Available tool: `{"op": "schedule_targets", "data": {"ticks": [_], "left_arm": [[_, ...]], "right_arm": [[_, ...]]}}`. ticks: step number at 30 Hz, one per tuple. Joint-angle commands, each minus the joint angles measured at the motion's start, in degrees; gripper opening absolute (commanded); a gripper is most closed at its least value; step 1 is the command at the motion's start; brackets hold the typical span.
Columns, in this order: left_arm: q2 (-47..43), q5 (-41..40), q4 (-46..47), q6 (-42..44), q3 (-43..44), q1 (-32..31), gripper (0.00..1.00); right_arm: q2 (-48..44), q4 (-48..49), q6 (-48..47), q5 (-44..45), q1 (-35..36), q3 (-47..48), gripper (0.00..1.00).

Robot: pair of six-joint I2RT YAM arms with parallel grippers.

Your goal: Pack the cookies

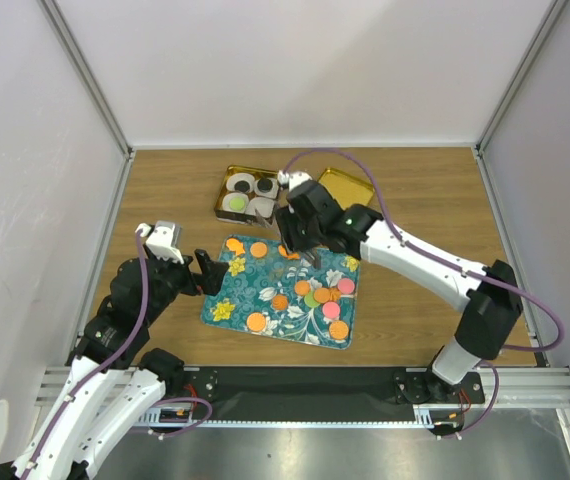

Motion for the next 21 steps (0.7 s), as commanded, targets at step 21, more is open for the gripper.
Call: {"op": "schedule_targets", "data": {"ticks": [21], "left_arm": [[1.2, -0.1, 1.6, 0.5, -0.1, -0.4, 1.00]], "right_arm": [[-2.9, -0.9, -3.0, -4.2, -0.9, -11.7, 0.52]]}}
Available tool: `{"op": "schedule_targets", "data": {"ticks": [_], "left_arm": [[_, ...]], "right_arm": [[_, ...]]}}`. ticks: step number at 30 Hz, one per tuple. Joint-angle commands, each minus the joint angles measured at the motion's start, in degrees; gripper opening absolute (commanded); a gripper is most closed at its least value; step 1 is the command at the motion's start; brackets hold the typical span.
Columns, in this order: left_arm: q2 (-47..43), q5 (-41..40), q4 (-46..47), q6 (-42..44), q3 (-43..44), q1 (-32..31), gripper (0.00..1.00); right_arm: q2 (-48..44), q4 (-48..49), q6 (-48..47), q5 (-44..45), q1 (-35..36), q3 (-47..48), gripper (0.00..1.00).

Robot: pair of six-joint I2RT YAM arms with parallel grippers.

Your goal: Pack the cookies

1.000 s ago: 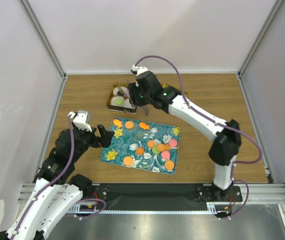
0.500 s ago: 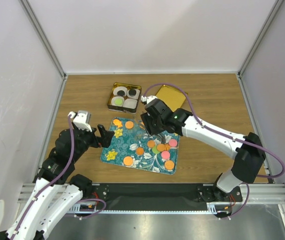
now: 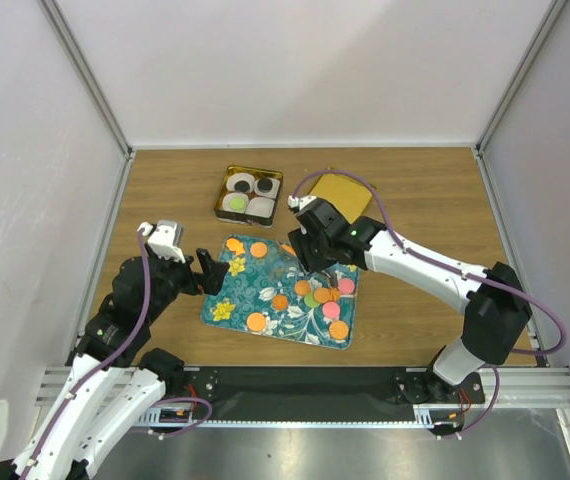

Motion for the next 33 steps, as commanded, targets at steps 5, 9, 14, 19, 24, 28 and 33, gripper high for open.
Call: {"op": "schedule_targets", "data": {"ticks": [5, 9, 14, 19, 24, 28, 33], "left_arm": [[0.5, -0.1, 1.4, 0.5, -0.1, -0.2, 1.00], [0.6, -0.2, 1.5, 0.5, 0.0, -0.2, 1.00], [0.6, -0.2, 1.4, 0.5, 0.0, -0.2, 1.00], [0.6, -0.2, 1.5, 0.5, 0.0, -0.2, 1.00], [0.6, -0.1, 1.5, 0.5, 0.0, -0.2, 1.00], [0.4, -0.1, 1.5, 0.5, -0.1, -0.2, 1.00], [0.3, -0.1, 1.5, 0.5, -0.1, -0.2, 1.00]], "right_arm": [[2.2, 2.7, -1.9, -2.7, -0.5, -0.2, 0.52], [3.1, 3.4, -2.2, -3.2, -1.3, -0.5, 0.52], [3.8, 3.8, -2.7, -2.9, -1.5, -0.4, 0.51], [3.9, 4.0, -2.8, -2.4, -1.4, -0.3, 0.51], [5.6, 3.3, -3.4, -3.3, -1.4, 0.8, 0.51], [6.6, 2.3, -3.4, -3.8, -1.0, 1.7, 0.50], [6.1, 0.8, -3.3, -3.9, 0.6, 3.2, 0.50]]}}
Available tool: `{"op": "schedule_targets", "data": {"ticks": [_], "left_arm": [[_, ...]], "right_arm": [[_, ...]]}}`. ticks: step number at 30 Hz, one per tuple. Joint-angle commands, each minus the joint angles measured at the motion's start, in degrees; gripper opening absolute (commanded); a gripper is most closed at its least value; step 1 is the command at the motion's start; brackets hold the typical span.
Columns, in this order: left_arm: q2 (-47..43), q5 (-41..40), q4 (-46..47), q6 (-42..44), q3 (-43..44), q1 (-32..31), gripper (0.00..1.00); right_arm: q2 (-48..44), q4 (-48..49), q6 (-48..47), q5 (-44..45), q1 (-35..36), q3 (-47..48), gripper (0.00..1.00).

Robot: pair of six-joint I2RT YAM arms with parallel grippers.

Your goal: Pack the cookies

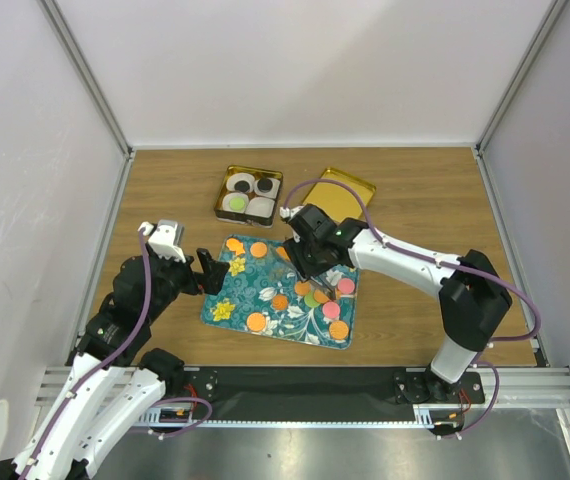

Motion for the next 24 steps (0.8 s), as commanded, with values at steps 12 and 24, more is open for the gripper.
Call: {"op": "schedule_targets", "data": {"ticks": [12, 24], "left_arm": [[-0.2, 0.2, 1.7, 0.5, -0.1, -0.2, 1.00], [-0.3, 0.2, 1.5, 0.5, -0.1, -0.2, 1.00]], "right_arm": [[-3.4, -3.3, -0.7, 1.1, 1.4, 5.3, 0.52], [-0.6, -3.9, -3.1, 0.9, -0.2, 7.2, 0.53]]}}
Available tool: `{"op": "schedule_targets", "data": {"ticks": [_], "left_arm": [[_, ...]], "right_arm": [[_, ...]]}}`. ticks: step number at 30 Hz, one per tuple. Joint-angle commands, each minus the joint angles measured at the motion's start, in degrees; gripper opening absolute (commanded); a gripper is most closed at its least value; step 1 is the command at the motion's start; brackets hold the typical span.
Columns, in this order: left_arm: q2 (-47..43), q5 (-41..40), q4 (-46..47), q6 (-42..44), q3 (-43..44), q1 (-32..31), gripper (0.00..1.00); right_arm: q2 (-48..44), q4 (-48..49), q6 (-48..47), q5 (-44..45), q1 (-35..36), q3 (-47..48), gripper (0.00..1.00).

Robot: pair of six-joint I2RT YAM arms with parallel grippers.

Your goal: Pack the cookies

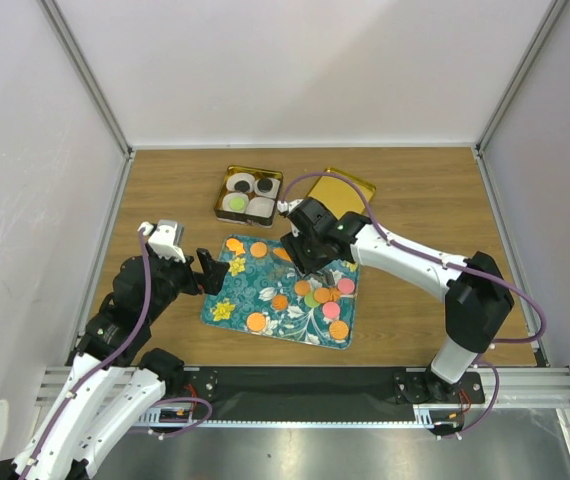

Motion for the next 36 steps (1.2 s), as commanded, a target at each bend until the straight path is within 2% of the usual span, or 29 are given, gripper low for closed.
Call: {"op": "schedule_targets", "data": {"ticks": [1, 16, 20, 26, 36], "left_arm": [[-0.4, 0.1, 1.6, 0.6, -0.1, -0.2, 1.00], [-0.6, -0.1, 1.6, 0.5, -0.1, -0.3, 1.00], [-0.6, -0.1, 1.6, 0.5, -0.1, -0.3, 1.00], [-0.7, -0.1, 1.4, 0.5, -0.1, -0.3, 1.00], [-0.7, -0.1, 1.4, 0.5, -0.1, -0.3, 1.00]], "right_arm": [[0.8, -0.3, -1.9, 0.7, -0.6, 3.3, 0.53], [3.1, -1.3, -3.9, -1.5, -0.6, 5.1, 0.49], [2.5, -1.5, -3.4, -1.6, -0.7, 5.2, 0.44], [0.9, -2.1, -2.5, -1.4, -1.4, 6.0, 0.31], [-0.5, -2.2, -1.5, -1.7, -2.7, 11.5, 0.30]]}}
